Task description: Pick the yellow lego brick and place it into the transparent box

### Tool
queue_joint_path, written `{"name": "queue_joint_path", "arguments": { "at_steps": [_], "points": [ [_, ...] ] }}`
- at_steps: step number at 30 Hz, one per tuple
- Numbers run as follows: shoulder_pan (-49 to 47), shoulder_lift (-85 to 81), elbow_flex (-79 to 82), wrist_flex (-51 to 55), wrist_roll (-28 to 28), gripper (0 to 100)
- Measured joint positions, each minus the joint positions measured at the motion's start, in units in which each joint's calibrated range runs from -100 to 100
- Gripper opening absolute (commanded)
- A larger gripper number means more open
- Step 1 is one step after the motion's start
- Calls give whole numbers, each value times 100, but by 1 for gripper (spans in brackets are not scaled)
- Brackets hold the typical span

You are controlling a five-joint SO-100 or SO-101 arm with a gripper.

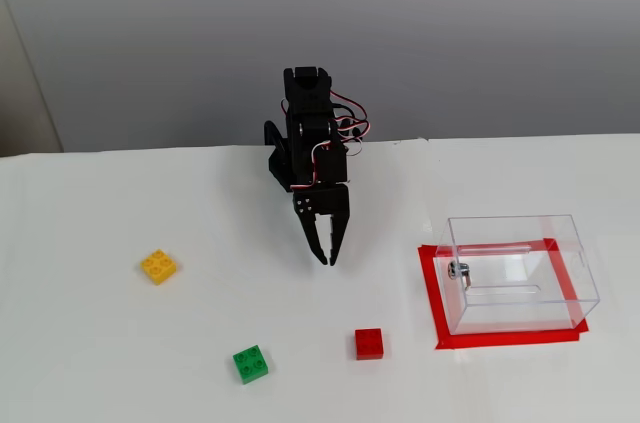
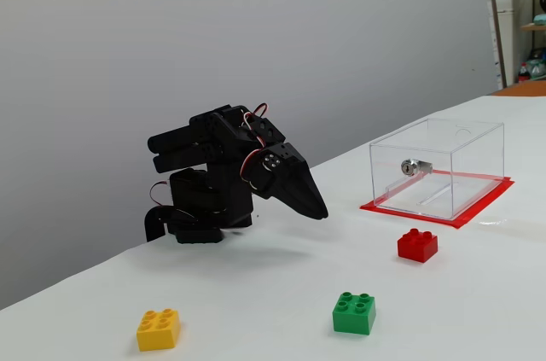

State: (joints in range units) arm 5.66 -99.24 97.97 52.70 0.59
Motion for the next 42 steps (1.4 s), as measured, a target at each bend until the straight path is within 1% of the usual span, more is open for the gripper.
{"name": "queue_joint_path", "arguments": {
  "at_steps": [8,12,17,23,28,33,38,42],
  "points": [
    [53,0,-18,9,0,2],
    [43,0,-318,9,0,2],
    [353,0,-530,26,0,2],
    [791,0,-1183,454,0,2],
    [929,161,-1739,720,-10,2],
    [1378,1277,-2586,737,-10,2],
    [1763,3357,-4157,737,-10,2],
    [2051,4558,-5331,737,-10,2]
  ]
}}
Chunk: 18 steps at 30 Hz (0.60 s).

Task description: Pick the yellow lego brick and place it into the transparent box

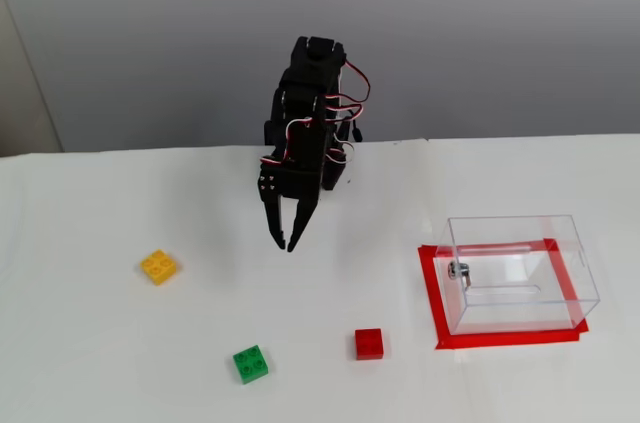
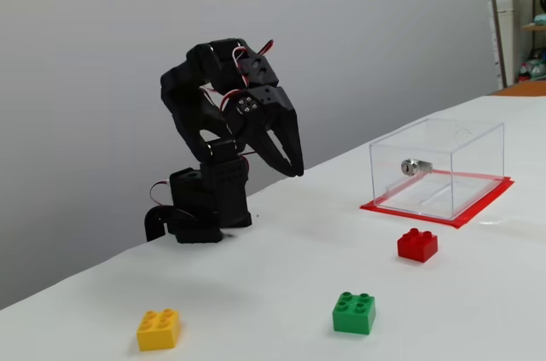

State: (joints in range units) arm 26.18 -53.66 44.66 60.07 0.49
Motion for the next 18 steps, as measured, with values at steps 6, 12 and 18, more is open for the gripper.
{"name": "queue_joint_path", "arguments": {
  "at_steps": [6,12,18],
  "points": [
    [609,786,-1015,0,0,2],
    [1111,1252,-1483,0,0,2],
    [1688,1649,-1986,291,0,2]
  ]
}}
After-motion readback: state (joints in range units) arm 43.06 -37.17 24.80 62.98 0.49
